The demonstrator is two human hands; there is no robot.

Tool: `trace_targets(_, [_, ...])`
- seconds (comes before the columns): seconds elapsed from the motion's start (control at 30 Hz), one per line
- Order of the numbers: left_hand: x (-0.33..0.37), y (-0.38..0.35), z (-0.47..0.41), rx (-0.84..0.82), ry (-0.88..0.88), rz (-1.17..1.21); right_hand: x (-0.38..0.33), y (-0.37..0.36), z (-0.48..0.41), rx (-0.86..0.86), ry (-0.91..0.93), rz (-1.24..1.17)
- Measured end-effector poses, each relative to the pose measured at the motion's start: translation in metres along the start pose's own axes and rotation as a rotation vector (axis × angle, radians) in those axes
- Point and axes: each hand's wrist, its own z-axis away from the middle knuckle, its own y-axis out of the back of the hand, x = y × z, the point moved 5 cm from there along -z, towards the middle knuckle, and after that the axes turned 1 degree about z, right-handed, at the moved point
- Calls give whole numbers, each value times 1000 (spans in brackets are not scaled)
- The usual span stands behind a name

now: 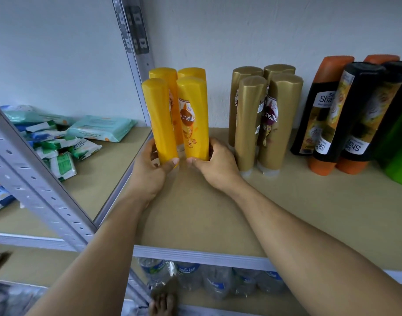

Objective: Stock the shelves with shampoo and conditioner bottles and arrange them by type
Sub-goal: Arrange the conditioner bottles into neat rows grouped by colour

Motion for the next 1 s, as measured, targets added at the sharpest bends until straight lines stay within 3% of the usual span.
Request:
trace_targets(0.5, [-4,0,-3,162,28,-84,0,2,-1,-22,-14,-6])
trace_targets(0.77, [-6,11,-4,-67,119,223,-3,4,5,-1,-46,-74])
trace_targets(1.0, [-8,11,-6,137,48,73,-3,6,4,77,-82,-19])
